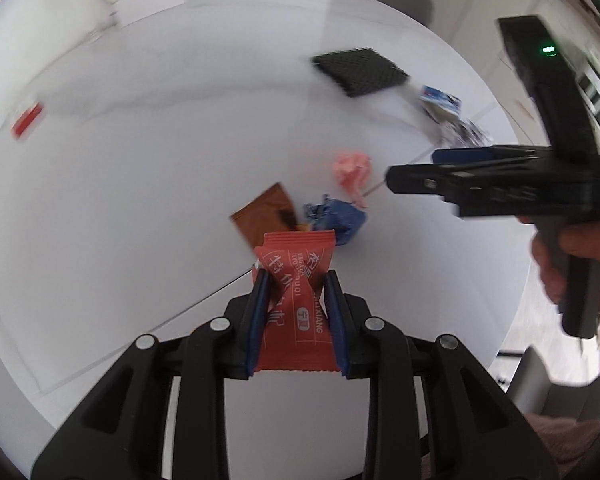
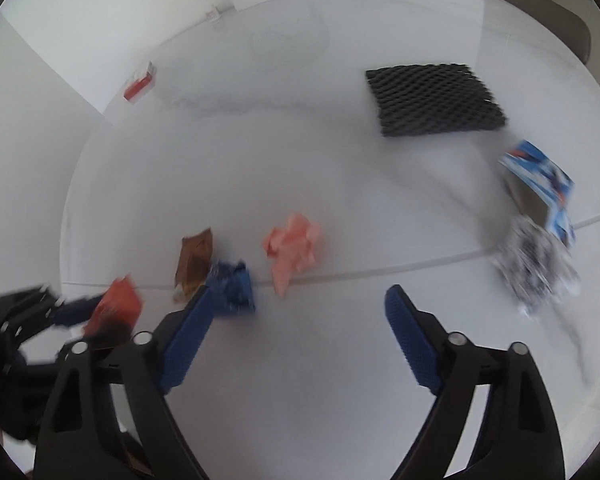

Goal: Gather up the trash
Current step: 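Grasp the pink crumpled paper with the right tool while the left tool holds the wrapper, then carry the wrapper and pink paper to the bin and release both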

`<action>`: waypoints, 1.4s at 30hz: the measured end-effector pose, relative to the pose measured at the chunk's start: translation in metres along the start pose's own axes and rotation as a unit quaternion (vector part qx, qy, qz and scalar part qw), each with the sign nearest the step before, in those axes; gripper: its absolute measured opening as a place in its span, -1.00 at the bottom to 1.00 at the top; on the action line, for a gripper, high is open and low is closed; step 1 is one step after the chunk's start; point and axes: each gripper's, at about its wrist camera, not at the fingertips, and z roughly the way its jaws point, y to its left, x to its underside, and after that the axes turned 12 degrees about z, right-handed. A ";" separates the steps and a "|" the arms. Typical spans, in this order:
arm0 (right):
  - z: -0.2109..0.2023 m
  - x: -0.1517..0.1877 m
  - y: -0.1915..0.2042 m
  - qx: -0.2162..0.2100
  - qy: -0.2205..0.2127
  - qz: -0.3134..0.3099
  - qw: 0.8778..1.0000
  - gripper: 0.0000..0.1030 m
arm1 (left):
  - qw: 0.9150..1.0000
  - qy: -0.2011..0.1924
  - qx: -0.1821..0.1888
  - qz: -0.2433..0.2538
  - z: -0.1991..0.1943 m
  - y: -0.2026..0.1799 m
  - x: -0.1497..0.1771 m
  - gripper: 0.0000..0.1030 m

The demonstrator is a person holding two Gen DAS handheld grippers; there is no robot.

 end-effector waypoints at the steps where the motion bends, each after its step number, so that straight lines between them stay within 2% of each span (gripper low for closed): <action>1: 0.011 -0.006 0.003 0.006 0.006 0.000 1.000 0.51 | 1.000 -0.002 -0.004 -0.018 -0.002 0.005 0.003 -0.46; 4: 0.035 -0.017 0.009 0.023 0.022 0.005 0.999 0.32 | 0.998 -0.002 -0.016 -0.056 -0.004 0.015 0.011 -0.46; 7: 0.047 -0.020 0.015 0.041 0.033 -0.006 0.999 0.24 | 0.997 0.000 -0.019 -0.081 -0.005 0.023 0.016 -0.46; 10: 0.054 -0.020 0.021 0.057 0.036 -0.023 0.997 0.14 | 0.996 0.002 -0.029 -0.084 -0.004 0.026 0.020 -0.46; 11: 0.055 -0.020 0.023 0.062 0.033 -0.028 0.997 0.01 | 0.996 0.002 -0.033 -0.082 -0.004 0.026 0.021 -0.46; 12: 0.056 -0.020 0.025 0.068 0.031 -0.033 0.997 -0.04 | 0.996 0.002 -0.036 -0.080 -0.004 0.027 0.022 -0.46; 13: 0.056 -0.021 0.025 0.071 0.030 -0.035 0.996 -0.21 | 0.996 0.003 -0.038 -0.080 -0.004 0.027 0.022 -0.46; 18: 0.048 -0.019 0.021 0.072 0.021 -0.028 0.997 -0.26 | 0.997 0.000 -0.040 -0.067 -0.010 0.022 0.019 -0.46; 23: 0.007 -0.011 -0.001 0.051 -0.003 0.007 0.999 -0.26 | 0.999 -0.010 -0.035 -0.033 -0.016 0.001 0.003 -0.46; 27: -0.049 0.017 -0.040 0.036 -0.027 0.045 0.998 -0.26 | 0.999 -0.023 -0.027 0.017 -0.021 -0.037 -0.017 -0.46; 33: -0.112 0.075 -0.105 0.065 -0.044 0.101 0.992 -0.26 | 0.996 -0.033 0.004 0.085 -0.023 -0.109 -0.043 -0.46; 38: -0.150 0.136 -0.173 0.089 -0.049 0.172 0.980 -0.26 | 0.989 -0.029 0.045 0.139 -0.016 -0.186 -0.060 -0.46; 42: -0.165 0.174 -0.210 0.100 -0.052 0.216 0.970 -0.26 | 0.978 -0.019 0.065 0.196 -0.005 -0.249 -0.067 -0.46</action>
